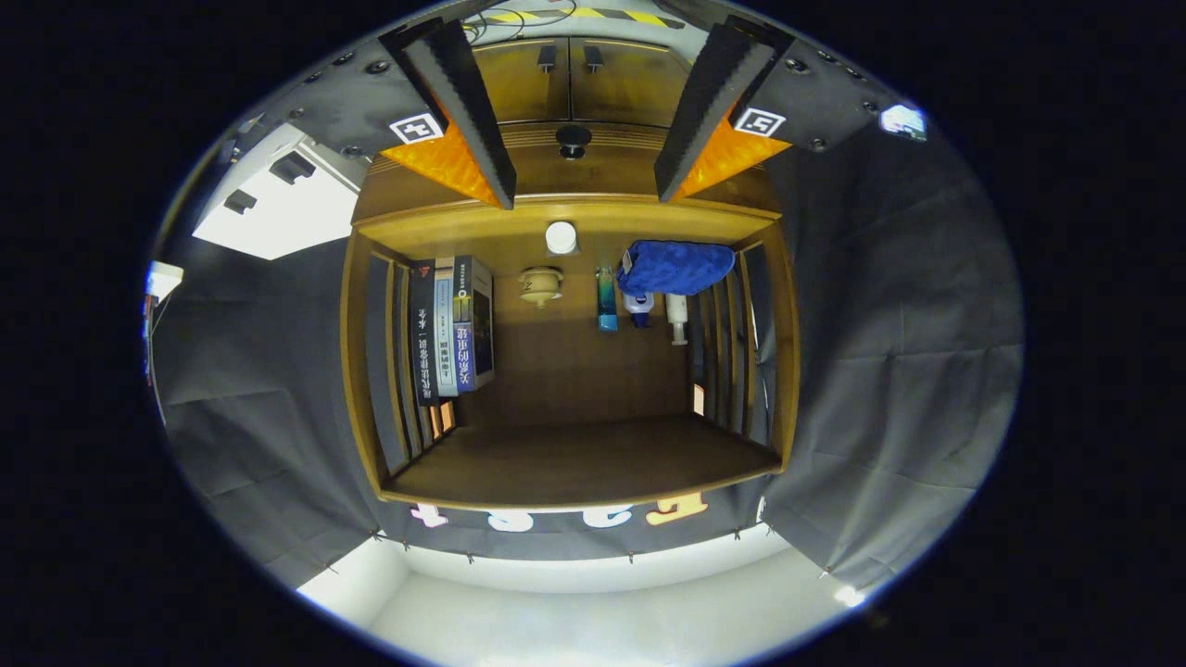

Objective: Pull open the drawer, take out the items inside it, and place them on the countertop above the cabinet.

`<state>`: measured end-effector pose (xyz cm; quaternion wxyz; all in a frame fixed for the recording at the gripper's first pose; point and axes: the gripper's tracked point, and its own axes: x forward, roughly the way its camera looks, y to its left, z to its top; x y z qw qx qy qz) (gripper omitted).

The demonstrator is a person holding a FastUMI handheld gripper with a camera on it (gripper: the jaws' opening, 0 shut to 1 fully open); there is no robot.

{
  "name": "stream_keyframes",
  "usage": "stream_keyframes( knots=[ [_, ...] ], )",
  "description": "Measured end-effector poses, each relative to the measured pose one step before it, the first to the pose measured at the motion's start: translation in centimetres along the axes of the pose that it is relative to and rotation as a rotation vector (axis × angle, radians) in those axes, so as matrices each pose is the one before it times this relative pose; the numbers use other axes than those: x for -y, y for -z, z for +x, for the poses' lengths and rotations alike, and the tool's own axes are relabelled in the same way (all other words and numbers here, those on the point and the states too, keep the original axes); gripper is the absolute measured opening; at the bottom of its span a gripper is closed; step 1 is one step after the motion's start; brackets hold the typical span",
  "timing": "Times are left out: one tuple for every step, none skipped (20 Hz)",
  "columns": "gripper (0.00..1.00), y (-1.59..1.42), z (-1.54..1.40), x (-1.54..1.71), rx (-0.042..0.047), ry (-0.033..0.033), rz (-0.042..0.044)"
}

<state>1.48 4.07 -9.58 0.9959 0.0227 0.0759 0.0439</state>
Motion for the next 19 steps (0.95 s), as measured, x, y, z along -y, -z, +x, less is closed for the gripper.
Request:
stream_keyframes(
  knots=[
    [0.98, -0.366, -0.777, -0.068, -0.00039, -0.00369, -0.00082],
    [0.98, -0.030, -0.786, 0.132, -0.00265, 0.00192, -0.00300],
    [0.98, -0.125, -0.759, 0.100, -0.00013, 0.00418, -0.00466],
    [0.98, -0.011, -0.576, 0.091, -0.00046, 0.00352, -0.00665],
    [0.98, 0.015, -0.547, 0.118, -0.00044, 0.00391, -0.00674],
    [0.98, 0.062, -0.433, 0.059, -0.00165, 0.00398, -0.00565],
    [0.98, 0.073, -0.422, 0.068, 0.00093, 0.00538, -0.00202],
    [0.98, -0.034, -0.195, 0.027, 0.00184, 0.00051, -0.00039],
    [0.98, -0.073, -0.199, 0.022, 0.00221, 0.00130, 0.00345],
    [0.98, -0.081, -0.114, -0.024, 0.00192, -0.00123, 0.00574],
    [0.98, -0.096, -0.085, -0.029, 0.00179, -0.00180, 0.00784],
    [0.98, -0.222, -0.047, -0.024, 0.00259, -0.00306, 0.00659],
    [0.98, -0.139, -0.110, -0.016, 0.00436, -0.00247, 0.00618],
    [0.98, -0.137, 0.021, 0.054, 0.00276, -0.00175, 0.00504],
    [0.98, -0.091, -0.156, 0.005, 0.00330, -0.00186, 0.00432],
    [0.98, -0.088, 0.000, -0.039, 0.00393, -0.00067, 0.00281],
    [0.98, -0.045, -0.092, -0.029, 0.00310, -0.00052, 0.00081],
    [0.98, -0.044, -0.033, 0.020, 0.00357, -0.00065, 0.00010],
    [0.98, -0.076, -0.072, -0.072, 0.00161, -0.00043, -0.00040]
  ],
)
